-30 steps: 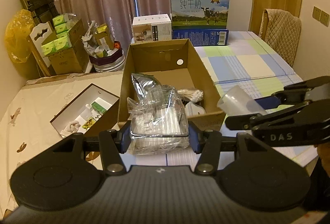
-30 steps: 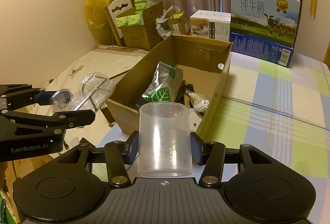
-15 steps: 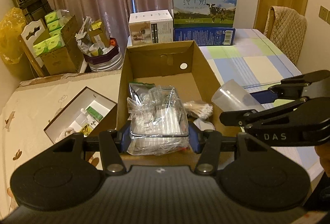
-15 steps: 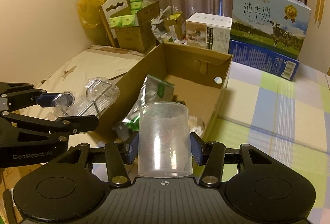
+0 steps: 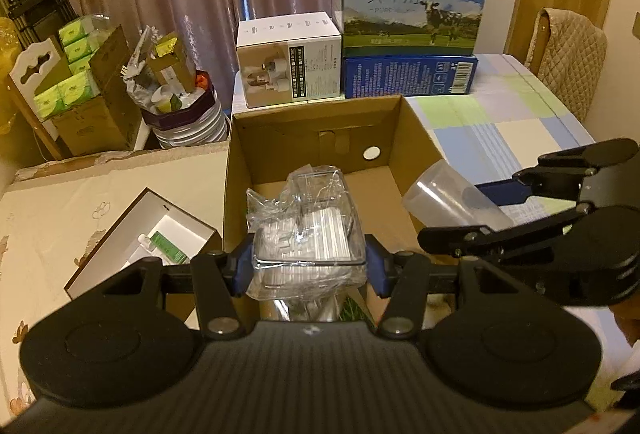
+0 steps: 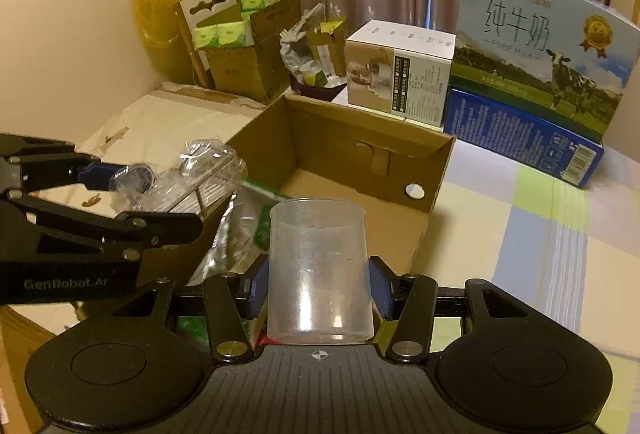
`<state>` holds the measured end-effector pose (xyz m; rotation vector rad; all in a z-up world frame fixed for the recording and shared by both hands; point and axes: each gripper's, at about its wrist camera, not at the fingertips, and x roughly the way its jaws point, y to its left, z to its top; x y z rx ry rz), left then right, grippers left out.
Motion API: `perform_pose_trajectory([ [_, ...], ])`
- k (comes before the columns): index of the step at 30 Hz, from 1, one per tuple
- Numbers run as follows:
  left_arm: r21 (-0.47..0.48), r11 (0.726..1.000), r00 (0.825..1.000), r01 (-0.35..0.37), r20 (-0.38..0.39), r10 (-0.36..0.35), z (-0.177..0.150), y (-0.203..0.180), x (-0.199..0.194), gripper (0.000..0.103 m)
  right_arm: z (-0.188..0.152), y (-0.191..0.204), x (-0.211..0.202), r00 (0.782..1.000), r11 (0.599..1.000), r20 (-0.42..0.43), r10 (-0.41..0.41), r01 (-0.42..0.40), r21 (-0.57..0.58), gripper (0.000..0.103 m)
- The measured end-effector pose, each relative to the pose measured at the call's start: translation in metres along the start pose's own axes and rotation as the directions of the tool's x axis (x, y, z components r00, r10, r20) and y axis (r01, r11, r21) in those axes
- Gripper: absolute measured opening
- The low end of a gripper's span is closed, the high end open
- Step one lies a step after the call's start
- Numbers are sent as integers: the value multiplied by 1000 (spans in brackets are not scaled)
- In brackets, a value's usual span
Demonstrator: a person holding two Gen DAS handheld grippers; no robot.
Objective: Organize objects
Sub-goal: 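Carry the wire rack and clear cup over the cardboard box with both tools, then open the left tool to drop the wire rack while the right tool drops the cup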
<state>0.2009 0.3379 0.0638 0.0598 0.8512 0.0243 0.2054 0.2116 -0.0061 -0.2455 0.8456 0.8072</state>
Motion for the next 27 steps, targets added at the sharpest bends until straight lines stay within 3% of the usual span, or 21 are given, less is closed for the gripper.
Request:
perform_pose_trajectory([
  [13, -13, 1000, 1000, 17, -19, -17, 14, 15, 44, 51, 3, -5, 40, 999, 1000, -44, 2, -2, -13, 49],
  [14, -18, 1000, 1000, 19, -17, -19, 15, 15, 45, 53, 3, -6, 41, 999, 1000, -46, 3, -4, -12, 49],
  [17, -52, 999, 1000, 9, 15, -9, 18, 21, 40, 80, 1, -9, 44, 999, 1000, -48, 8, -8, -6, 49],
  [20, -67, 998, 999, 0, 32, 2, 18, 26, 33, 80, 2, -9, 44, 999, 1000, -44, 15, -15, -6, 49],
  [27, -88, 995, 997, -37, 68, 43, 14, 40, 11, 93, 7, -8, 43, 998, 998, -18, 54, -54, 22, 49],
])
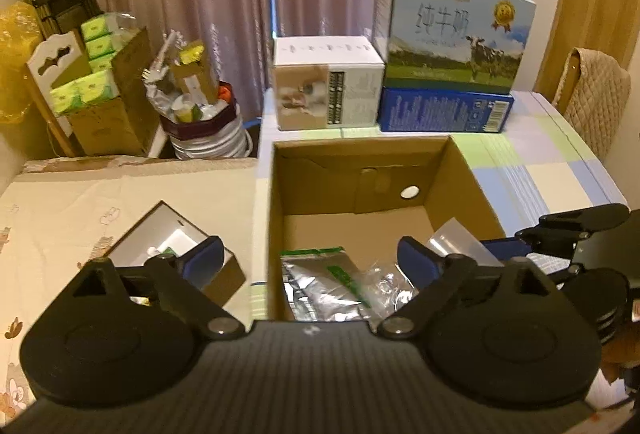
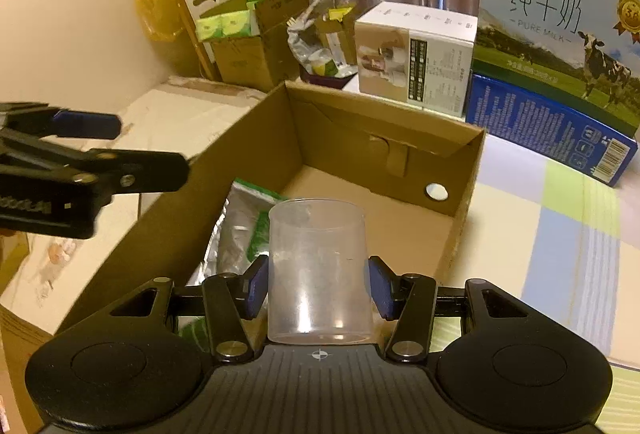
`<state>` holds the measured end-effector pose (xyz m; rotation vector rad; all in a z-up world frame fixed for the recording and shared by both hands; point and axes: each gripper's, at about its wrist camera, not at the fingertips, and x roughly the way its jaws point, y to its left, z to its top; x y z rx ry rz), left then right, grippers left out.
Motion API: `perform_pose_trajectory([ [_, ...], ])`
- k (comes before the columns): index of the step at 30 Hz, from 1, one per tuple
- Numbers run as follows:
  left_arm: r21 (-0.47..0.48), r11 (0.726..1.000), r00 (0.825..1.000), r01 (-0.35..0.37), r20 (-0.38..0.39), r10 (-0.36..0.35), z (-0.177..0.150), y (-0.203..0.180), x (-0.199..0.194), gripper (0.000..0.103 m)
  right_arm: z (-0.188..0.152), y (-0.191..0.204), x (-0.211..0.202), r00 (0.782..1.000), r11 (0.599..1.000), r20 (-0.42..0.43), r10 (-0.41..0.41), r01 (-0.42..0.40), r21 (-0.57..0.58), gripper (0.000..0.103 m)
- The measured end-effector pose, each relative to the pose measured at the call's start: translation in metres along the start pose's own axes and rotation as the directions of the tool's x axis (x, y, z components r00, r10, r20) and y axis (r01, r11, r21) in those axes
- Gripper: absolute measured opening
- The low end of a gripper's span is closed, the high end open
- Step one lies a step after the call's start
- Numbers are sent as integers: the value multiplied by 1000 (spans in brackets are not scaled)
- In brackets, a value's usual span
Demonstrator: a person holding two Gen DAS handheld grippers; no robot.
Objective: Organize objects
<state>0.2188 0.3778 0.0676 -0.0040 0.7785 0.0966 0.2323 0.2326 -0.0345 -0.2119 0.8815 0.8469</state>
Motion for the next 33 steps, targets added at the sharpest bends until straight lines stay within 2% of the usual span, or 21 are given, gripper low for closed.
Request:
perform_pose_trajectory([
  [2, -20, 1000, 1000, -10, 6, 10, -2, 7, -6, 95, 1, 0, -1, 1000, 1000, 20, 3, -3, 7, 52],
  [3, -30, 999, 1000, -15, 11, 15, -4, 10, -10, 96, 2, 0, -3, 999, 1000, 34, -4, 4, 9, 61],
  [5, -41, 999, 999, -28, 18, 28, -7, 15, -16, 99, 2, 0, -8, 998, 1000, 59, -5, 4, 17, 70],
  [10, -60, 998, 999, -32, 32, 34, -23, 18, -40, 102, 2, 2, -26, 998, 1000, 70, 0, -2, 27, 71],
  [16, -99, 995, 999, -27, 36, 30, -48, 10, -83, 102, -17, 3, -74, 996, 994, 71, -55, 48, 95, 72],
  [24, -80, 997, 1000, 4, 30, -2, -89, -32, -151, 102, -74, 20, -151, 987, 969, 44, -156, 144, 199, 72],
  [33, -71, 997, 1000, 8, 14, -7, -149, -75, -207, 102, -146, 45, -219, 987, 965, 69, -147, 127, 231, 72],
])
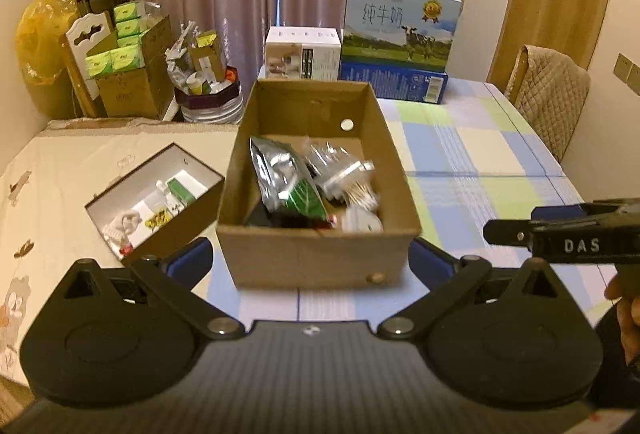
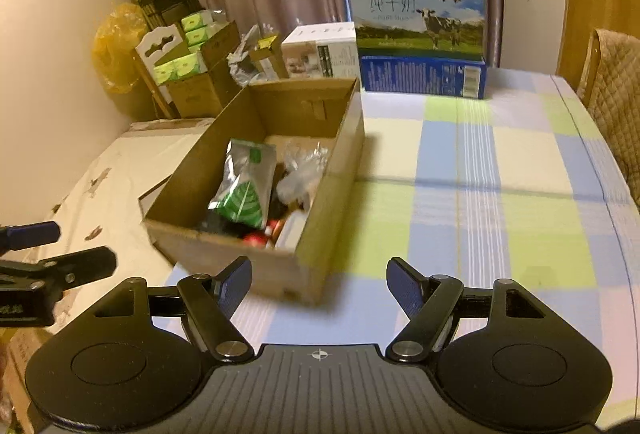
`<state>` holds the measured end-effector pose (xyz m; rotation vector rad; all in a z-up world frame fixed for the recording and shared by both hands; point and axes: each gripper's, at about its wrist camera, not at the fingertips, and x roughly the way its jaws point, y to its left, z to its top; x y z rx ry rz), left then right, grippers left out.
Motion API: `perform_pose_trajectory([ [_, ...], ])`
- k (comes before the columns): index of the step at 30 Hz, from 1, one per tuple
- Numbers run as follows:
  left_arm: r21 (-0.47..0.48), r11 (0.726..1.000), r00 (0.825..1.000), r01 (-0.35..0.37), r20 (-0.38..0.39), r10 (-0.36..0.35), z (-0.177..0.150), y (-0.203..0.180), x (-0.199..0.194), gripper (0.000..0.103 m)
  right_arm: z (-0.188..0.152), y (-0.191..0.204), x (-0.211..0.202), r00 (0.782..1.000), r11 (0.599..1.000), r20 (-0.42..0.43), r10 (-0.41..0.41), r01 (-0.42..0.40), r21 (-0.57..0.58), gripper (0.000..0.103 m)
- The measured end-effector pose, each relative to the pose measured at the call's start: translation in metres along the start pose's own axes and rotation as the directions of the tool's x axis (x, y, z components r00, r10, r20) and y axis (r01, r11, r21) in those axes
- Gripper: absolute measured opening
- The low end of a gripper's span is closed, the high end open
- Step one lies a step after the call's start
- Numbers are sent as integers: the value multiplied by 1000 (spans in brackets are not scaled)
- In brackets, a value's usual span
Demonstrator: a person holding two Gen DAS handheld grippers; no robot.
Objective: Organize objects
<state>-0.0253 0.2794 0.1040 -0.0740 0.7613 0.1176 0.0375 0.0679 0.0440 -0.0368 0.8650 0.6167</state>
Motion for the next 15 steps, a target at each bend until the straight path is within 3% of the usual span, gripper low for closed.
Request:
perform_pose_trajectory([
  [7, -12, 1000, 1000, -15, 0, 15, -31, -16, -27, 102, -42, -5, -33, 999, 999, -15, -31, 31, -12, 72],
  [15, 0, 1000, 1000, -12, -18, 12, -50, -32, -35, 102, -64, -13, -51, 998, 998, -29, -56, 56, 2, 72],
])
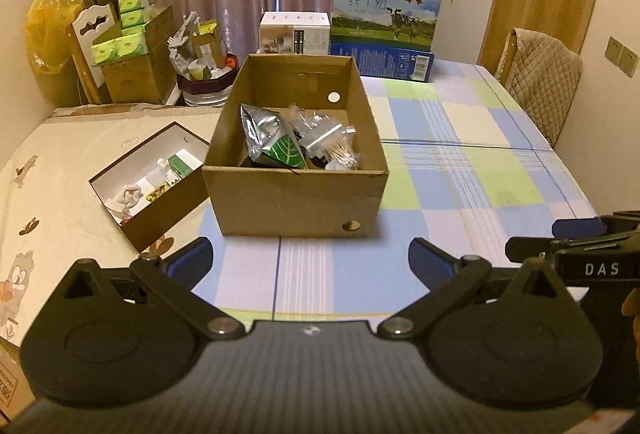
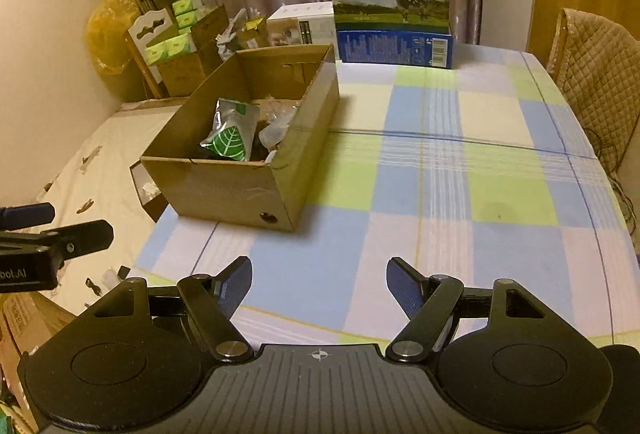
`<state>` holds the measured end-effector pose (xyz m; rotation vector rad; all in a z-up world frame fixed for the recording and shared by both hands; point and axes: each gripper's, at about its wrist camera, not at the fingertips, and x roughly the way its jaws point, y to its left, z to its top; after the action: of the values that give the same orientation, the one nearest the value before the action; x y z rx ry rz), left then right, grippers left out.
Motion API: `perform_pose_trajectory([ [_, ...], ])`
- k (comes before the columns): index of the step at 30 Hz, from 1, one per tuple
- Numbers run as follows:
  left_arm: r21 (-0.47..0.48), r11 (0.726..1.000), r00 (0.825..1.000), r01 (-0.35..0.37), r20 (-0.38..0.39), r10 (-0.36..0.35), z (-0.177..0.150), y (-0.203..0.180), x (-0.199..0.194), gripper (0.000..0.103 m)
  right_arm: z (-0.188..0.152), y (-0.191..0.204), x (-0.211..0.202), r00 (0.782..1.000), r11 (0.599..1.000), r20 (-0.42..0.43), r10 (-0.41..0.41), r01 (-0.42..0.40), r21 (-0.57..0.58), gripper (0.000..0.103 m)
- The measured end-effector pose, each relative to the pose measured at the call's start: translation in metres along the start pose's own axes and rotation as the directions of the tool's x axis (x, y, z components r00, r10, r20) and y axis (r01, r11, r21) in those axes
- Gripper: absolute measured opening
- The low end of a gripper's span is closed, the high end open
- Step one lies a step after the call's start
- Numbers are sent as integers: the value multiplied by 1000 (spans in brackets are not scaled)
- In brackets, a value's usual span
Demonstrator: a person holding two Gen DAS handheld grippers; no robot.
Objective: Organize objects
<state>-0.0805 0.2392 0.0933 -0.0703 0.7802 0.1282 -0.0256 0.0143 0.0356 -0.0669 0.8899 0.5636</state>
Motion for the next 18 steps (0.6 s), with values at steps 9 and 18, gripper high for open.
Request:
perform_pose_trajectory([
  [9, 7, 1000, 1000, -15, -2, 15, -4, -8, 0, 102, 1, -6, -5, 1000, 1000, 12, -6, 6, 15, 72],
  [18, 13, 1000, 1000, -25, -17, 26, -5, -9, 5, 102, 0, -5, -4, 1000, 1000, 5, -11, 11, 10, 72],
])
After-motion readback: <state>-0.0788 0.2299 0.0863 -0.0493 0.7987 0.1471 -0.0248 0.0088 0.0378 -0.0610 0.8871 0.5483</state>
